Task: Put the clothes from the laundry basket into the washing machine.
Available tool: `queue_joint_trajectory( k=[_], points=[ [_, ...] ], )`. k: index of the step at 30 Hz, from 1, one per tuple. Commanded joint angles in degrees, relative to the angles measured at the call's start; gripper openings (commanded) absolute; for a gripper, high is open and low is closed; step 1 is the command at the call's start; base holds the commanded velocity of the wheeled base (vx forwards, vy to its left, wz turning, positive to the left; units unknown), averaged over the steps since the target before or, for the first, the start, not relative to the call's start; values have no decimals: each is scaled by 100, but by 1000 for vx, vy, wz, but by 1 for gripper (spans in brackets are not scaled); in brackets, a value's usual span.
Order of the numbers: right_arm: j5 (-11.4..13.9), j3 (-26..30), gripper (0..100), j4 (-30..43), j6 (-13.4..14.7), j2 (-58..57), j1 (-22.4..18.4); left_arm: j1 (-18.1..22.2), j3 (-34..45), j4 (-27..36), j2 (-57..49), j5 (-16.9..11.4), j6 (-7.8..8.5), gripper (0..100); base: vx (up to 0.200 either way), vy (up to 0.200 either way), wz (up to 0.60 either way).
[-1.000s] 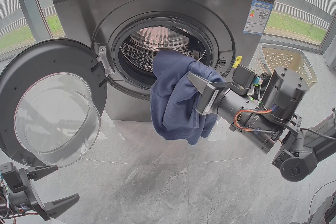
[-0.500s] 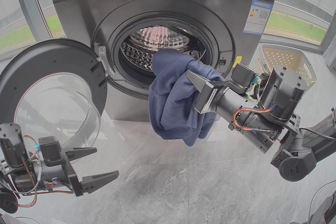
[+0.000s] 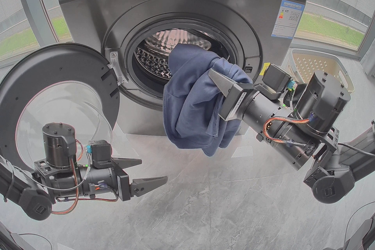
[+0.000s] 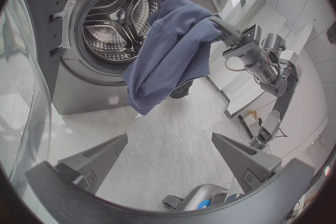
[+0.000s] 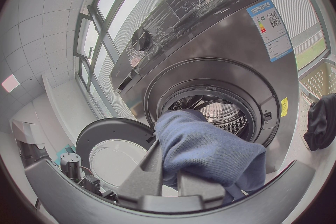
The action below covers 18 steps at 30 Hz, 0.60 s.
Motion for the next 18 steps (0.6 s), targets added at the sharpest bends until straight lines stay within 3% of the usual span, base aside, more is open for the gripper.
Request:
queue_joint_trajectory(
  k=[1, 15, 18],
  points=[
    [-6, 17, 0, -22, -1, -49, 52, -15, -345, -22, 563, 1, -4, 100, 0, 0, 0],
    [-41, 52, 0, -31, -1, -49, 281, -7, -960, -989, 1952, 45, -39, 100, 0, 0, 0],
    [-41, 132, 0, -39, -1, -49, 290, -7, -1180, -1077, 2180, 45, -118, 100, 0, 0, 0]
  ],
)
